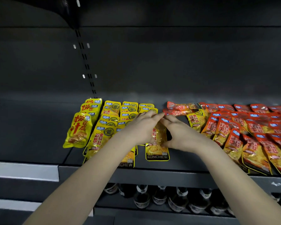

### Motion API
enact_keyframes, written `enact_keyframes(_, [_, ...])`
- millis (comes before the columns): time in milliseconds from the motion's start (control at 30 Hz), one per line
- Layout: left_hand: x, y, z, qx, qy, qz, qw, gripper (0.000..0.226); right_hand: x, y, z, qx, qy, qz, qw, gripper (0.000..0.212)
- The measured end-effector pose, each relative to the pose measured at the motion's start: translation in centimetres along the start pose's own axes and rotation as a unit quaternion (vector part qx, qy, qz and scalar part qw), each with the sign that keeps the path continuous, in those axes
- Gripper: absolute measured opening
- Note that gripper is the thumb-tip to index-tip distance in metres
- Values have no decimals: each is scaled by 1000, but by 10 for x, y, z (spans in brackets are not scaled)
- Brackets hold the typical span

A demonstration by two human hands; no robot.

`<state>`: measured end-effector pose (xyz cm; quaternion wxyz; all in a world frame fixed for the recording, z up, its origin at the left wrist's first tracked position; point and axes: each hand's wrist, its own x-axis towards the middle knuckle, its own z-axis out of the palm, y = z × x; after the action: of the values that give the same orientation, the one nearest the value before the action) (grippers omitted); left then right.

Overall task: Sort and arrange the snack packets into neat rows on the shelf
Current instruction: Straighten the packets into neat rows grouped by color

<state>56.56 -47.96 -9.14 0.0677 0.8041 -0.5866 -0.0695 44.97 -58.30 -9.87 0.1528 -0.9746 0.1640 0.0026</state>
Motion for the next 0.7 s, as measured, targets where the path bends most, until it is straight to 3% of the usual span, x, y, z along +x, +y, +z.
enact_keyframes(200, [-14,-17,-1,2,13,-24,1000,99,17,-14,11,-29,10,-25,999,90])
enact_keyframes(367, [-17,-29,4,10,14,-42,999,90,21,-16,16,-29,-41,3,999,87])
enact_keyframes(533, [-19,-39,6,28,-36,-61,997,76,19,-13,22,-11,-58,21,998,80])
enact_keyframes(700, [-15,-36,3,34,-44,-60,997,81,19,-11,19,-21,-54,18,998,78])
